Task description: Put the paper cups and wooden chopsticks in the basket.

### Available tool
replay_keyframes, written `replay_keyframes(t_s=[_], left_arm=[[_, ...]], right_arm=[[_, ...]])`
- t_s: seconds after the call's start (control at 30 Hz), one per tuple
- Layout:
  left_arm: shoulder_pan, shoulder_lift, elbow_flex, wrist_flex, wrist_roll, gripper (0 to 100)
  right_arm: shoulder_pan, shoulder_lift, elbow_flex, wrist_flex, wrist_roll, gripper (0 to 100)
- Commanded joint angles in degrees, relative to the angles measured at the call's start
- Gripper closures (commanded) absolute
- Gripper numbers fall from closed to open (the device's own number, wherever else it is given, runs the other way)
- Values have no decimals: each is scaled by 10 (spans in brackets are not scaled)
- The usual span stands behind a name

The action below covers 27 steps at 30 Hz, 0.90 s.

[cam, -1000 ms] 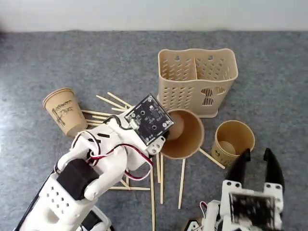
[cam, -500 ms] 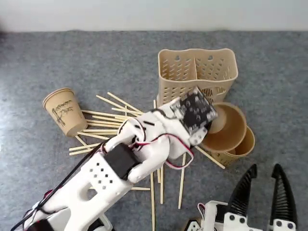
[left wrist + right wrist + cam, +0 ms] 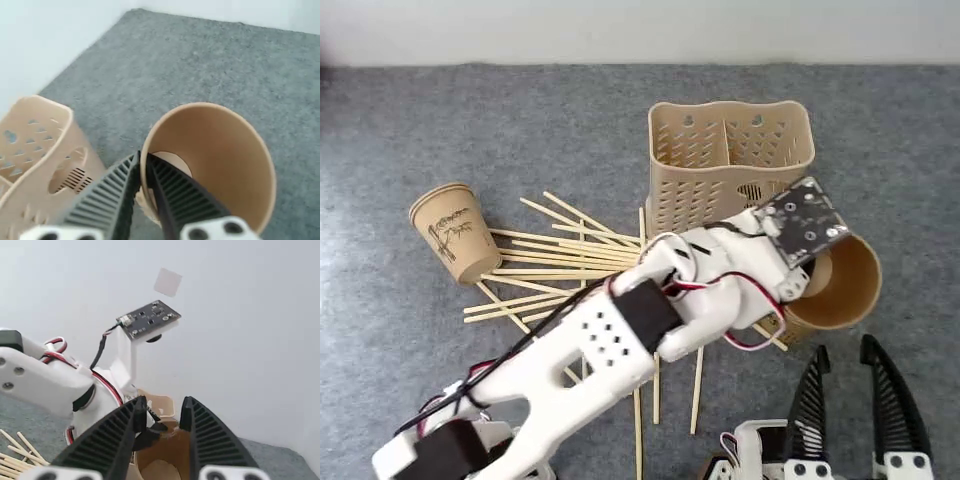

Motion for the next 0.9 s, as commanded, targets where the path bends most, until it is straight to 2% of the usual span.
replay_keyframes(t_s=[0.0, 0.3, 0.37, 0.43, 0.53, 0.6, 0.87], left_arm=[[13, 22, -44, -16, 5, 986], [0, 100, -67, -12, 5, 979], [0, 101, -67, 2, 7, 918], [1, 101, -70, 17, 20, 811], [-8, 101, -81, 31, 111, 714], [-23, 101, -89, 30, 140, 708], [-91, 100, -142, 44, 142, 709]], right_arm=[[-5, 2, -12, -6, -3, 866], [-5, 2, -12, -3, -2, 866], [-5, 2, -12, -3, -2, 866], [-5, 2, -12, -3, -3, 866], [-5, 2, -12, -5, -4, 866], [-5, 2, -12, -6, -4, 866], [-5, 2, -12, -7, -2, 866]])
